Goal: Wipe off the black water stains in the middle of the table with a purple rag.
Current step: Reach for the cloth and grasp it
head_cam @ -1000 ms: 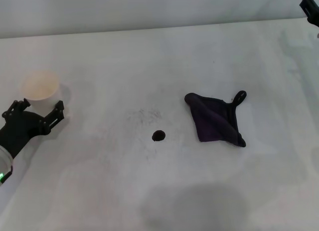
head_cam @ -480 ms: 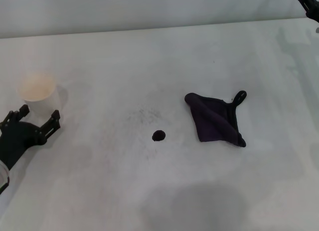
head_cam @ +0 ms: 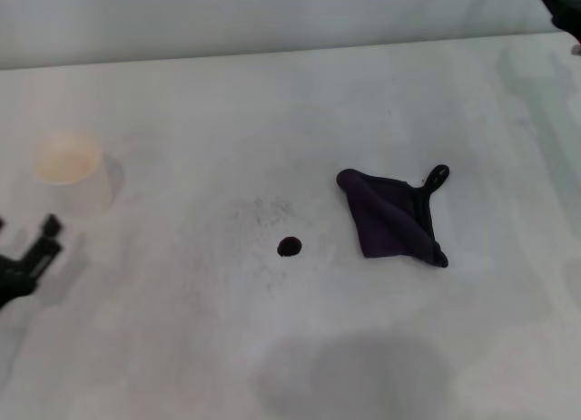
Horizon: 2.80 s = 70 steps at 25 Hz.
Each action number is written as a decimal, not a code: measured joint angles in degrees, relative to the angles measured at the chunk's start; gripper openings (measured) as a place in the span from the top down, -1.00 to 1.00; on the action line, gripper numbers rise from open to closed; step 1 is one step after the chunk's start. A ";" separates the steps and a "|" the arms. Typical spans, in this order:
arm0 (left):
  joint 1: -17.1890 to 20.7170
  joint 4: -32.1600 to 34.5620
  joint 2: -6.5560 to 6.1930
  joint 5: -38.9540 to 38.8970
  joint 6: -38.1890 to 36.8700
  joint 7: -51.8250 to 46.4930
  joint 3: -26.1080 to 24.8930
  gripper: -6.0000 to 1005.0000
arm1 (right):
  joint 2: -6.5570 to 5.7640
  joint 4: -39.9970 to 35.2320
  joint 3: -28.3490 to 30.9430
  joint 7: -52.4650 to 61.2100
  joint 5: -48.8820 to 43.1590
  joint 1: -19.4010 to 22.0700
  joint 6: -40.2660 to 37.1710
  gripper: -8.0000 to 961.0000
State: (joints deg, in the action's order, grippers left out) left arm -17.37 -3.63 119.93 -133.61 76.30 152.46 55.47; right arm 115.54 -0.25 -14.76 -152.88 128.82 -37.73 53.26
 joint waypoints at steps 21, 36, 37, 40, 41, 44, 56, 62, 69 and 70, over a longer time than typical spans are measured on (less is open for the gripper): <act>2.81 5.20 -0.80 -15.09 -5.55 -1.67 -0.01 -0.70 | -3.32 -39.94 -68.54 77.63 -42.18 -2.49 -14.03 -0.80; -2.74 7.14 -1.05 -15.10 -12.42 0.73 -0.02 -0.69 | -0.19 -62.29 -62.35 131.61 -90.62 -7.21 27.90 -0.67; -2.93 7.14 -1.04 -15.10 -12.57 0.73 -0.02 -0.69 | -0.08 -62.01 -62.67 133.68 -90.76 -7.66 29.96 -0.65; -3.31 7.15 -1.05 -15.10 -12.99 0.74 -0.02 -0.69 | -0.03 -61.77 -63.80 135.99 -91.00 -7.87 31.42 -0.60; -3.33 7.15 -1.10 -15.10 -13.03 0.74 -0.02 -0.69 | -0.02 -61.78 -64.58 137.00 -91.10 -7.88 31.97 -0.59; -3.33 7.29 -1.25 -15.10 -13.07 0.74 -0.02 -0.69 | -0.03 -61.84 -66.98 139.01 -91.24 -7.98 32.58 -0.55; -2.93 7.67 -1.06 -15.09 -13.11 0.56 -0.02 -0.69 | -0.07 -54.16 -70.70 138.12 -96.39 -8.75 25.45 -0.55; -2.93 7.63 -0.84 -15.12 -12.95 0.64 -0.02 -0.69 | 0.11 -51.80 -70.74 136.22 -96.84 -8.78 23.91 -0.55; -3.07 7.59 -0.75 -16.43 -12.73 0.58 -0.02 -0.69 | 0.27 -49.90 -72.36 135.28 -96.72 -8.48 21.82 -0.50; -3.08 7.68 -0.75 -16.47 -12.66 0.51 -0.02 -0.69 | 0.28 -49.64 -72.61 135.17 -96.61 -8.42 21.44 -0.49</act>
State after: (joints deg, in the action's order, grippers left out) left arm -20.45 4.05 119.18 -150.09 63.64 152.97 55.45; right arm 115.82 -49.90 -87.37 -17.72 32.20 -46.15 74.71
